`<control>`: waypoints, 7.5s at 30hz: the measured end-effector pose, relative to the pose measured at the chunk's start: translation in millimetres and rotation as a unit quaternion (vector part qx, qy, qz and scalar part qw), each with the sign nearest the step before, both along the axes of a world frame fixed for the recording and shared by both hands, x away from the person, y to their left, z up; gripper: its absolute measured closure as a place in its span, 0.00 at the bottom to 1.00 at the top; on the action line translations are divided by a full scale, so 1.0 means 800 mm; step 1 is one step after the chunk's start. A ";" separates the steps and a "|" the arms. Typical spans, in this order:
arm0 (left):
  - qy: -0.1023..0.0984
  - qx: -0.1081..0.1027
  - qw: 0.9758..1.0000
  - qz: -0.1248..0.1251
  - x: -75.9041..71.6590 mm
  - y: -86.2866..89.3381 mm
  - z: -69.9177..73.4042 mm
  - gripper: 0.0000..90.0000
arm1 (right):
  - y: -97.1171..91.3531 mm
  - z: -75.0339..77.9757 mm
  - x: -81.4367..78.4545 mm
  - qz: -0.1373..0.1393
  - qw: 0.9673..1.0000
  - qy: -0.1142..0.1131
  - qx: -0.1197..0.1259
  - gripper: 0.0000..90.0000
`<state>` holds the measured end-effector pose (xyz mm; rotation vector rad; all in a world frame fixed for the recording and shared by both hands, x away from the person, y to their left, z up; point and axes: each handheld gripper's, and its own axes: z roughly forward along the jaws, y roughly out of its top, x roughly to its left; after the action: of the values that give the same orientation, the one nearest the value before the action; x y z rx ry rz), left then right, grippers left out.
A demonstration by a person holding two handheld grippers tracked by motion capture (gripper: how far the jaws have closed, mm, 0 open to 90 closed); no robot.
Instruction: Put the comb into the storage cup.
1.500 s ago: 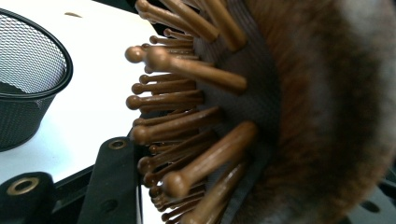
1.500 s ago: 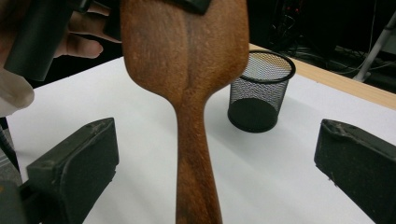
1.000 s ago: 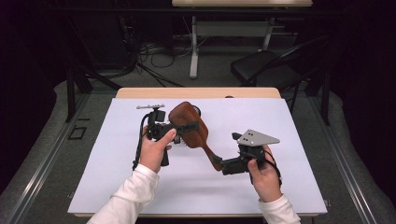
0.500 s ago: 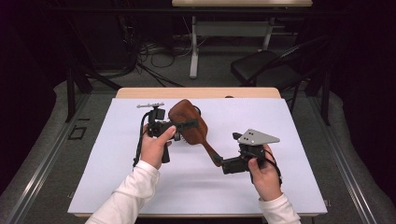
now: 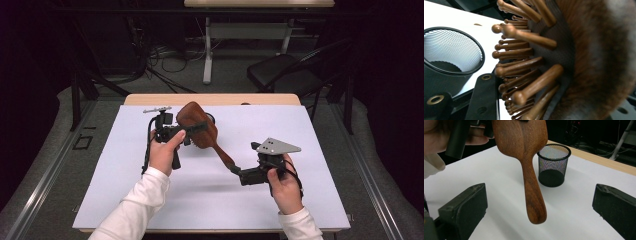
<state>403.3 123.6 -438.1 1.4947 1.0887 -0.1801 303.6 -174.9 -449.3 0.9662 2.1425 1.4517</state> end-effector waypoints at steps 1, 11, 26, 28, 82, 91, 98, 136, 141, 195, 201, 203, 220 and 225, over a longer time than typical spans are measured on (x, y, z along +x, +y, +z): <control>0.000 0.000 1.000 0.002 0.000 0.000 0.000 0.55 | 0.000 0.000 0.000 0.000 1.000 0.000 0.000 0.00; -0.001 0.000 1.000 0.015 0.009 0.012 0.012 0.55 | 0.000 -0.002 0.000 -0.002 1.000 0.000 -0.001 0.00; -0.005 -0.001 0.998 0.065 0.026 0.024 0.051 0.55 | 0.001 -0.002 -0.001 -0.007 1.000 0.002 -0.004 0.00; -0.009 0.005 0.998 0.069 0.029 0.024 0.056 0.55 | 0.000 -0.001 -0.002 -0.008 1.000 0.000 -0.002 0.00; -0.007 0.081 0.980 0.181 0.086 0.041 0.123 0.55 | -0.003 -0.003 -0.001 -0.010 1.000 0.002 0.001 0.00; -0.004 0.095 0.975 0.200 0.089 0.048 0.122 0.55 | -0.003 -0.003 -0.001 -0.010 1.000 0.001 0.000 0.00; -0.006 0.110 0.973 0.204 0.090 0.044 0.116 0.55 | -0.002 -0.003 -0.001 -0.009 1.000 0.001 0.000 0.00; 0.009 0.123 0.968 0.221 0.102 0.027 0.073 0.55 | -0.003 -0.002 -0.002 -0.009 1.000 -0.001 0.002 0.00; 0.011 0.127 0.967 0.222 0.103 0.026 0.066 0.55 | -0.003 -0.002 -0.001 -0.009 1.000 -0.001 0.002 0.00; 0.012 0.155 0.965 0.210 0.110 -0.015 0.018 0.55 | -0.006 0.002 -0.003 -0.010 1.000 -0.005 0.006 0.00; 0.020 0.153 0.965 0.213 0.111 -0.015 0.008 0.55 | -0.005 0.002 -0.002 -0.009 1.000 -0.005 0.005 0.00; 0.023 0.152 0.965 0.213 0.111 -0.014 0.004 0.55 | -0.005 0.001 -0.002 -0.009 1.000 -0.005 0.004 0.00; 0.036 0.149 0.965 0.215 0.111 -0.010 -0.011 0.55 | -0.004 0.000 -0.002 -0.009 1.000 -0.004 0.004 0.00; 0.037 0.142 0.965 0.218 0.112 -0.008 -0.013 0.55 | -0.004 0.000 -0.002 -0.008 1.000 -0.004 0.003 0.00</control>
<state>492.8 117.6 -448.7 1.4641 1.5260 0.2397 302.2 -177.8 -449.4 0.9758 2.1215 1.4516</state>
